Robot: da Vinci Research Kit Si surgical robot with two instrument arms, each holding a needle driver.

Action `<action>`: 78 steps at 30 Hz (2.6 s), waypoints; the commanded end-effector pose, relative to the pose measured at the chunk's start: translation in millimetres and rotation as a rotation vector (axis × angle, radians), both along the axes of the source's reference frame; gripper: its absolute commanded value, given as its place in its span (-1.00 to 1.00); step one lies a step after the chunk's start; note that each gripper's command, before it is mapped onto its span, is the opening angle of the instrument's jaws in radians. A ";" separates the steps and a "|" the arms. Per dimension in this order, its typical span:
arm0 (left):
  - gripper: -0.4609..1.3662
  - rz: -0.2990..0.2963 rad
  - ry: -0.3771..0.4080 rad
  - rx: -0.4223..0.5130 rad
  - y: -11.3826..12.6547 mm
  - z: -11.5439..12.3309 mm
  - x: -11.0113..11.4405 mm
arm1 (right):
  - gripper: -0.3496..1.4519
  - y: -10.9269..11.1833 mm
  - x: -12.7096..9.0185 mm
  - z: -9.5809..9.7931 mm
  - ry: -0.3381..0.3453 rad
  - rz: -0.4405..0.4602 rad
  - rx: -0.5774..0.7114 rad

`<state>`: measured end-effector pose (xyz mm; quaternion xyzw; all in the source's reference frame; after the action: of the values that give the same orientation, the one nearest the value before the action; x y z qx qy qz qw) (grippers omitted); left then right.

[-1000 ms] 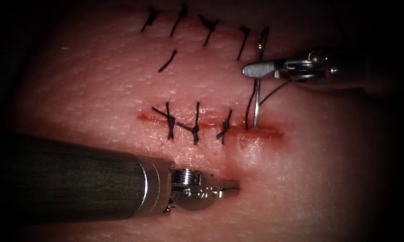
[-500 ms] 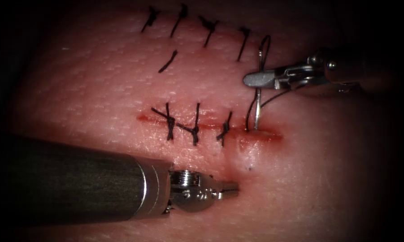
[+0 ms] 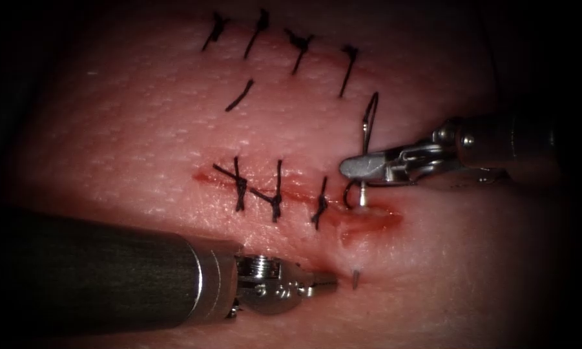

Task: Wound Closure
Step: Rotate the needle through the bottom of the incision.

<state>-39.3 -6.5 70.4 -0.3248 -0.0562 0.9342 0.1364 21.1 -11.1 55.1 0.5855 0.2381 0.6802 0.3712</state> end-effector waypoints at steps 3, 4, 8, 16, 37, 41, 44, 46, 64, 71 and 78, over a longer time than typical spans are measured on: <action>-0.88 0.005 -0.003 0.007 0.1 0.0 0.1 | -1.00 -1.7 0.4 -0.6 0.003 -0.019 -0.008; -0.88 0.005 -0.003 0.007 0.1 0.0 0.1 | -1.00 -2.2 0.5 -0.8 0.003 -0.021 -0.009; -0.88 0.005 -0.002 0.007 0.2 -0.1 0.3 | -1.00 -4.2 0.9 -1.6 0.000 -0.038 -0.005; -0.88 -0.001 0.000 0.009 0.2 -0.1 0.4 | -0.94 -1.3 0.6 -1.2 -0.059 0.081 -0.248; -0.88 0.000 0.000 0.010 0.2 -0.2 0.5 | 0.58 8.1 -3.4 4.7 -0.175 0.101 -0.861; -0.88 0.000 0.000 0.010 0.2 -0.2 0.5 | 0.56 7.9 -3.1 5.7 -0.210 0.052 -0.866; -0.88 0.000 0.000 0.009 0.2 -0.2 0.5 | 0.58 7.7 -2.9 6.7 -0.239 0.010 -0.879; -0.88 0.000 0.000 0.009 0.2 -0.2 0.5 | 0.58 7.7 -2.8 7.2 -0.248 -0.001 -0.886; -0.88 0.001 -0.001 0.010 0.2 -0.2 0.6 | -1.00 7.3 -2.2 7.3 -0.401 0.077 -0.582; -0.88 0.002 -0.001 0.010 0.3 -0.2 0.6 | -1.00 4.5 -2.8 6.1 -0.378 0.021 -0.443; -0.88 0.001 -0.001 0.010 0.3 -0.2 0.6 | -1.00 2.3 -2.5 5.1 -0.328 -0.010 -0.402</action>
<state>-38.7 -6.1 70.3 -0.3242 -0.0574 0.9341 0.1383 18.7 -9.1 60.0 0.3912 0.3012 0.7011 0.5145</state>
